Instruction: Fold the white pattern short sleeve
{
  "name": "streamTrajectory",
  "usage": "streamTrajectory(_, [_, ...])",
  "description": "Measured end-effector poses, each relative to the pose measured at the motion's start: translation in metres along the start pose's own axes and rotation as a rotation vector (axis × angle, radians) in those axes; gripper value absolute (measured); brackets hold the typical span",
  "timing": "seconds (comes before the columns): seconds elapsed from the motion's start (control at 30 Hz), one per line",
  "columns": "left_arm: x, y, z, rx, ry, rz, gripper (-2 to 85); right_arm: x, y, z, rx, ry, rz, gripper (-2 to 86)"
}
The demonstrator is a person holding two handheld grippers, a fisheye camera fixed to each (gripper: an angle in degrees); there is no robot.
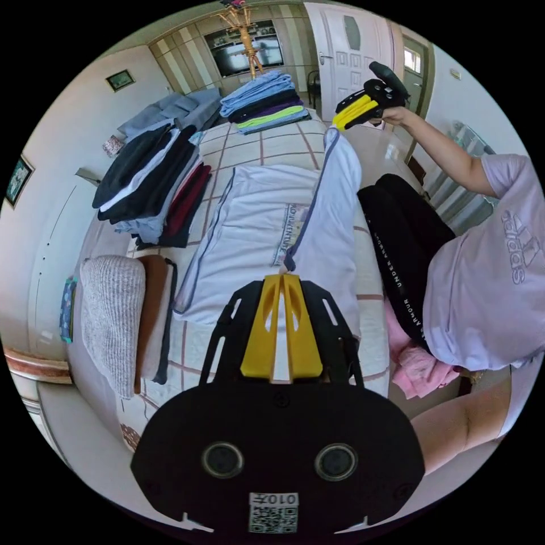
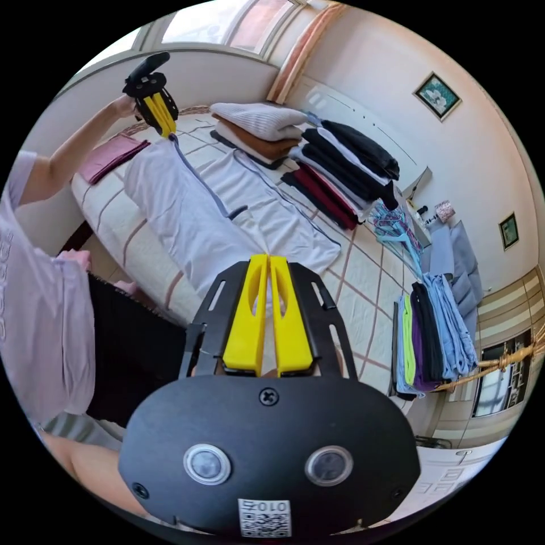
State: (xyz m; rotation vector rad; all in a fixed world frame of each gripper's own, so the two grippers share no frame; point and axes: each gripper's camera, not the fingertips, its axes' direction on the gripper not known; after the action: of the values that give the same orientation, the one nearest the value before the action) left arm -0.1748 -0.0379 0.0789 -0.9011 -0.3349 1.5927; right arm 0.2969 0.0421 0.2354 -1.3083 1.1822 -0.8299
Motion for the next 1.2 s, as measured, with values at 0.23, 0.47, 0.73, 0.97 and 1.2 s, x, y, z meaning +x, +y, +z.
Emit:
streamTrajectory(0.23, [-0.115,-0.024,0.130,-0.105,-0.031,-0.292,0.6,0.054,-0.076,0.125,-0.212,-0.006,0.182,1.7])
streamTrajectory(0.47, [-0.105,0.071,0.109,0.108,-0.098,-0.638,6.9,0.067,-0.027,0.093,0.022,0.063,0.422,5.0])
streamTrajectory(0.73, [0.037,0.196,0.039,0.316,-0.052,-0.499,9.8,0.033,0.120,0.006,0.268,-0.198,0.190,6.7])
streamTrajectory(0.97, [0.095,0.173,0.084,0.166,-0.069,-0.344,9.9,-0.015,0.119,0.032,0.126,-0.108,0.066,6.7])
streamTrajectory(1.2, [0.087,0.148,0.116,0.073,-0.003,-0.349,4.8,0.007,0.101,0.053,-0.073,-0.103,0.036,2.2])
